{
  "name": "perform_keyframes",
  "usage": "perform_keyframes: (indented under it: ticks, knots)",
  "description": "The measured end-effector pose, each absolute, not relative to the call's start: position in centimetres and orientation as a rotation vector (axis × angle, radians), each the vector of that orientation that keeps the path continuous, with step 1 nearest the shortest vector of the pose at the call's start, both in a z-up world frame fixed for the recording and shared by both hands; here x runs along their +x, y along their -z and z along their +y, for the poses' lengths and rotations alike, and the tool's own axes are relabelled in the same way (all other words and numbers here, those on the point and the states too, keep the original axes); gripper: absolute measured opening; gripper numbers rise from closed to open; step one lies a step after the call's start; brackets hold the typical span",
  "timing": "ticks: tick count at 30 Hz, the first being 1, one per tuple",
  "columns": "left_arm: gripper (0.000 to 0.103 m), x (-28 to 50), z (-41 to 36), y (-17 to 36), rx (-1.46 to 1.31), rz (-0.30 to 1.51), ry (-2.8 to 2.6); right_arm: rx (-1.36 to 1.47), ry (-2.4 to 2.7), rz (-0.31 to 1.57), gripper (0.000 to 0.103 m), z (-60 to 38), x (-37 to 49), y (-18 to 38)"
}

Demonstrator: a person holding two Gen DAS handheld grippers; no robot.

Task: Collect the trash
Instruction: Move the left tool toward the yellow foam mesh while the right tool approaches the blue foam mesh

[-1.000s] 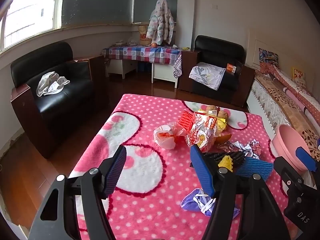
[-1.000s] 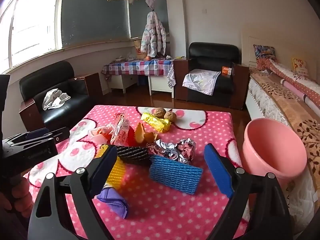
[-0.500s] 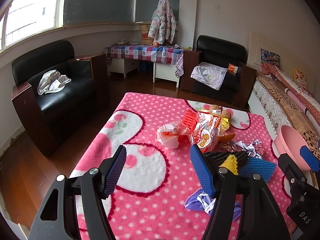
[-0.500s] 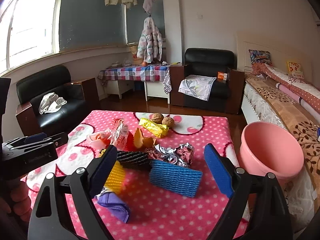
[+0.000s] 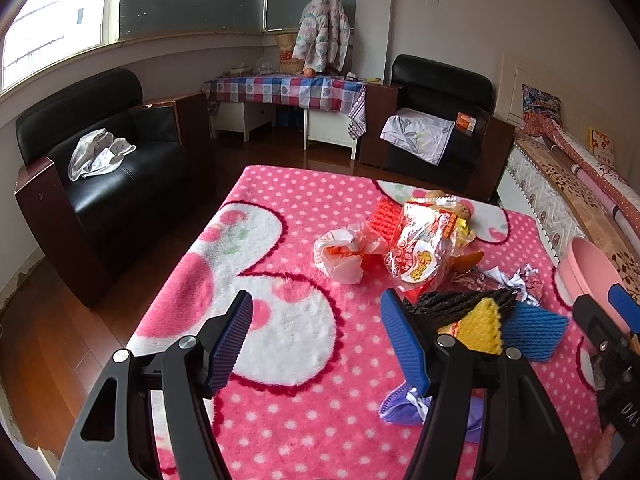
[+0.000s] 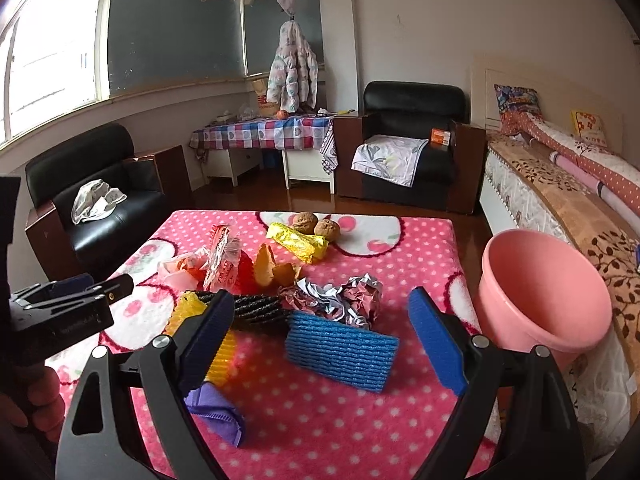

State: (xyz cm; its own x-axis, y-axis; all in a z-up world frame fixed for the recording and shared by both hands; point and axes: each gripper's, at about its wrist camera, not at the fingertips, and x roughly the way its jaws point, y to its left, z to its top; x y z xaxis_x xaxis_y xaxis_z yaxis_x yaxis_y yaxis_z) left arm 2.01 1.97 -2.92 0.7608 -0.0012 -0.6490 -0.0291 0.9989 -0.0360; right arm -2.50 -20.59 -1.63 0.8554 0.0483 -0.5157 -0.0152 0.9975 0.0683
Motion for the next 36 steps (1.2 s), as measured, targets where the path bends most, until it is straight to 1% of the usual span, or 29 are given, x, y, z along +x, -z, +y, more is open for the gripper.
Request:
perform_keyframes:
  ticks: [8,16,23,36]
  knots:
    - [0.066,2.1,2.8,4.0,-0.070,0.717,0.004,0.084,-0.072,0.595,0.089,-21.0,-1.9,3.0]
    - [0.066,2.0,3.4,4.5,-0.121,0.750,0.062,0.065,-0.077,0.598,0.089,-20.9,-1.9,3.6]
    - [0.066,-0.1,0.9,2.4,-0.070,0.698,0.190,0.082,-0.075,0.610,0.088,-22.1,-2.2,3.9]
    - [0.065,-0.3,-3.5,1.8,-0.038,0.733,0.313,0.152,-0.057,0.653,0.087,-24.9,-2.9,5.1]
